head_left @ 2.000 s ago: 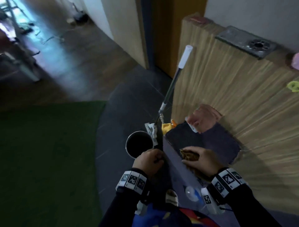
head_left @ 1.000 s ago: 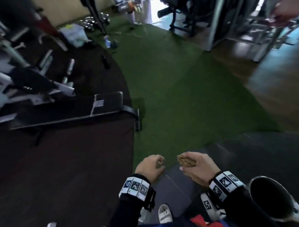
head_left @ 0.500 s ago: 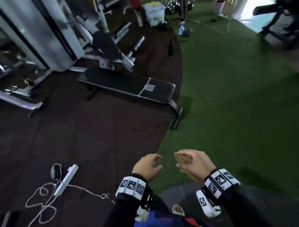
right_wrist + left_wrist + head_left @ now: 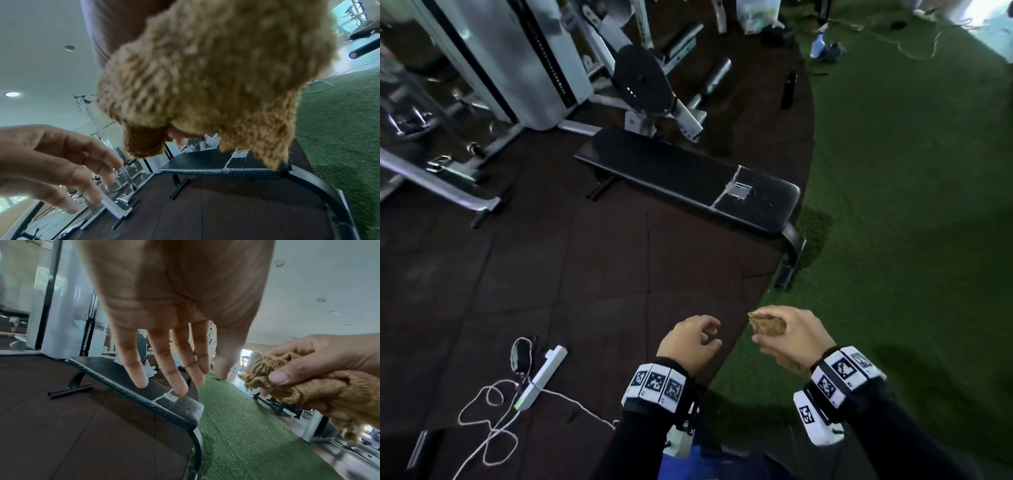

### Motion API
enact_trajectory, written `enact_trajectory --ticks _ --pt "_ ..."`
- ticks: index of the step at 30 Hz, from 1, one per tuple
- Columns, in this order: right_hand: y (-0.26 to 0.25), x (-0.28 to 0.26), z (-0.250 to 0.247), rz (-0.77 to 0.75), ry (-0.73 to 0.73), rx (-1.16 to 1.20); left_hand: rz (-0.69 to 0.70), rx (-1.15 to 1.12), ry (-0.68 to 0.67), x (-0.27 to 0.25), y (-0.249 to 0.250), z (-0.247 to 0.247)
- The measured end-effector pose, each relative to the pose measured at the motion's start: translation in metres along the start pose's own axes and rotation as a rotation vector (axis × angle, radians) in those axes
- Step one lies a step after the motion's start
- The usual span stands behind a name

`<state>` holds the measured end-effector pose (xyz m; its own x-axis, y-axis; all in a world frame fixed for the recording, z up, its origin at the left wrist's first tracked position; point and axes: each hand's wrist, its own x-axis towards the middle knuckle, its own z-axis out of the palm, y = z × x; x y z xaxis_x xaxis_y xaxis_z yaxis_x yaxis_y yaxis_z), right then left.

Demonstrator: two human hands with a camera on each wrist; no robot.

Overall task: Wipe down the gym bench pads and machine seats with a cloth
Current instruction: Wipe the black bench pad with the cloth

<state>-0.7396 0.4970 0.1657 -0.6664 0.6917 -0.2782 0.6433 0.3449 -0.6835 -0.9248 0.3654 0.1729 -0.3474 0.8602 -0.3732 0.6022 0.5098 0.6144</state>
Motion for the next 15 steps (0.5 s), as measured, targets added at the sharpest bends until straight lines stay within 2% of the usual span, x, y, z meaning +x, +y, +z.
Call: enact_trajectory --ticks 8,15 --pt "-0.053 0.116 0.014 0.111 0.098 0.07 0.094 0.114 -0.1 0.117 -0.043 -0.111" --pt "-0.062 0.17 -0.004 0.245 0.151 0.071 0.17 0.127 -0.193 0.205 -0.039 -0.147"
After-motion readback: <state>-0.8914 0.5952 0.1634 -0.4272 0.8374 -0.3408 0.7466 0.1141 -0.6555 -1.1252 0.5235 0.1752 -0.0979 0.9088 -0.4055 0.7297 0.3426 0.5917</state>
